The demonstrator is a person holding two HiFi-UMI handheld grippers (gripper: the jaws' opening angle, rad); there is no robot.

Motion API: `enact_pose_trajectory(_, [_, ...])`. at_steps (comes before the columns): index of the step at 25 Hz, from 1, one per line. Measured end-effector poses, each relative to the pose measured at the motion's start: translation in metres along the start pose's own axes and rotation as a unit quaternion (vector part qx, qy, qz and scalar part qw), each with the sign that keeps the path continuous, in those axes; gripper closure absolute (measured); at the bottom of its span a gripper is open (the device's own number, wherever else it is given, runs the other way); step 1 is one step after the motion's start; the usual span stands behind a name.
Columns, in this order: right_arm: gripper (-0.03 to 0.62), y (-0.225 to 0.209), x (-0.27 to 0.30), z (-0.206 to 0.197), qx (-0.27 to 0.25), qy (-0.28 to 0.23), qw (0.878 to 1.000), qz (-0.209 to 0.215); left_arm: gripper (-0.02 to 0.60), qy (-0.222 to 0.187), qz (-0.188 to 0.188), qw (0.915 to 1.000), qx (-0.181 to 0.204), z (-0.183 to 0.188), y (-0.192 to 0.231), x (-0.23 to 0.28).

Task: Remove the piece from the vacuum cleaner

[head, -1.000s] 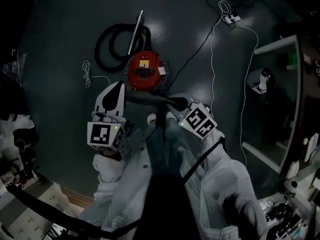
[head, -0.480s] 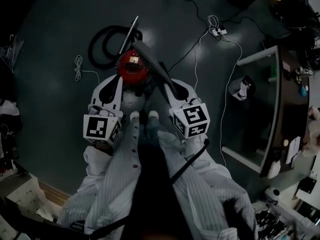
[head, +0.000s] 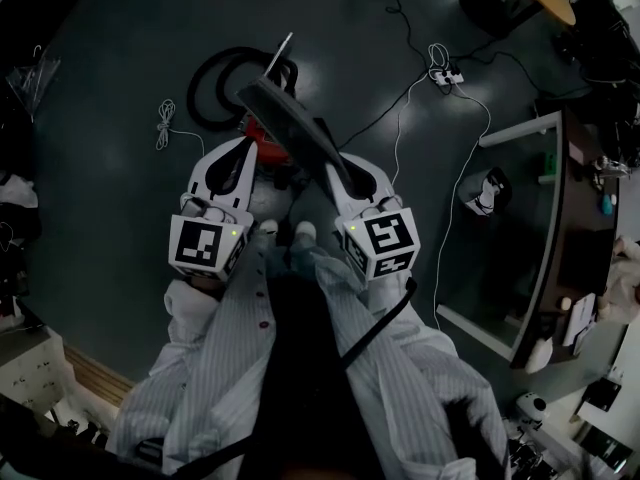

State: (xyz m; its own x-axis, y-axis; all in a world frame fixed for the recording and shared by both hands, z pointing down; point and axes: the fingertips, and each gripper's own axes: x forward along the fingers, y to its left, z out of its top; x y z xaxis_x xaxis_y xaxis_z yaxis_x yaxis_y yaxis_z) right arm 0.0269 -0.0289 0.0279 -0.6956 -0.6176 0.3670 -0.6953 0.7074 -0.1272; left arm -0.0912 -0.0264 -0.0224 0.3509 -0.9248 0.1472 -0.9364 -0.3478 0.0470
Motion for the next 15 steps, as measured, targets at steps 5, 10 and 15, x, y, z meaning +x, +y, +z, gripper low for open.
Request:
enact_pose_trajectory(5, [0.569, 0.0067, 0.0048, 0.0005, -0.01, 0.004, 1.0, 0.012, 0.578, 0.004, 0.007, 1.0, 0.002, -0.0053, 0.006, 0.001])
enact_pose_trajectory(10, [0.569, 0.0112, 0.0079, 0.0005, -0.012, 0.006, 1.0, 0.016, 0.578, 0.01, 0.006, 0.9999, 0.0, -0.0051, 0.0088, 0.0019])
enact_pose_trajectory(15, [0.569, 0.0077, 0.0093, -0.0034, -0.021, 0.014, 1.0, 0.016, 0.578, 0.013, 0.001, 0.9999, 0.001, -0.0104, 0.008, 0.0065])
